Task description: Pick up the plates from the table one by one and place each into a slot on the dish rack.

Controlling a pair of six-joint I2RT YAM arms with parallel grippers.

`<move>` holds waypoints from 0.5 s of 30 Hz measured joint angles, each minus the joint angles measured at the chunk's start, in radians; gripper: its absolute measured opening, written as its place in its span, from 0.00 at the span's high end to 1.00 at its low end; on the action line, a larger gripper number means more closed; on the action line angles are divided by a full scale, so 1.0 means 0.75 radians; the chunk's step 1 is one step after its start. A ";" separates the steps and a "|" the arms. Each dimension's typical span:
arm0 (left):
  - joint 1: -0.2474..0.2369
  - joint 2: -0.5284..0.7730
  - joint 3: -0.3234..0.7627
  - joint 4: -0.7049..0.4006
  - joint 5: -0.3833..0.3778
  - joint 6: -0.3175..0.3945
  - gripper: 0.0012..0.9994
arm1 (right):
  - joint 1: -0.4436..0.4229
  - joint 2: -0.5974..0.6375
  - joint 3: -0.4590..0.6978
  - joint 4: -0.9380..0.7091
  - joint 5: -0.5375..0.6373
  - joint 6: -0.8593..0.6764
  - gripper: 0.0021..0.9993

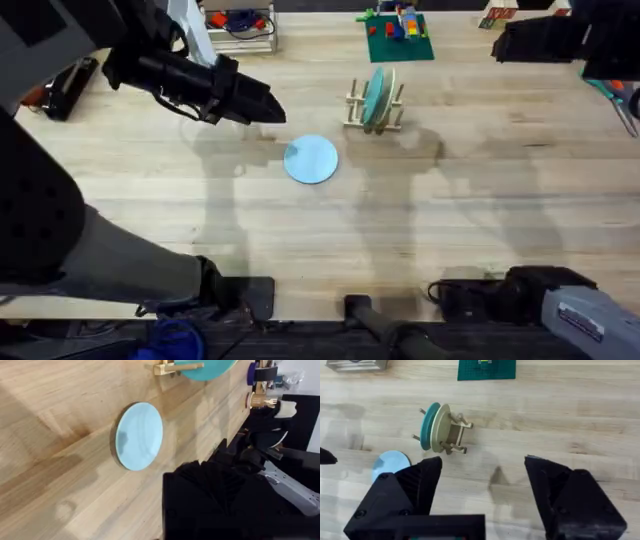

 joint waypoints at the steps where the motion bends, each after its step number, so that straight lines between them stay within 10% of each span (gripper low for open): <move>1: 0.000 0.000 0.000 0.001 0.000 0.000 0.96 | 0.000 0.000 0.000 0.000 0.000 0.000 0.00; 15: 0.000 0.028 -0.003 0.034 -0.007 -0.001 0.96 | 0.000 0.000 0.000 0.000 0.000 0.000 0.01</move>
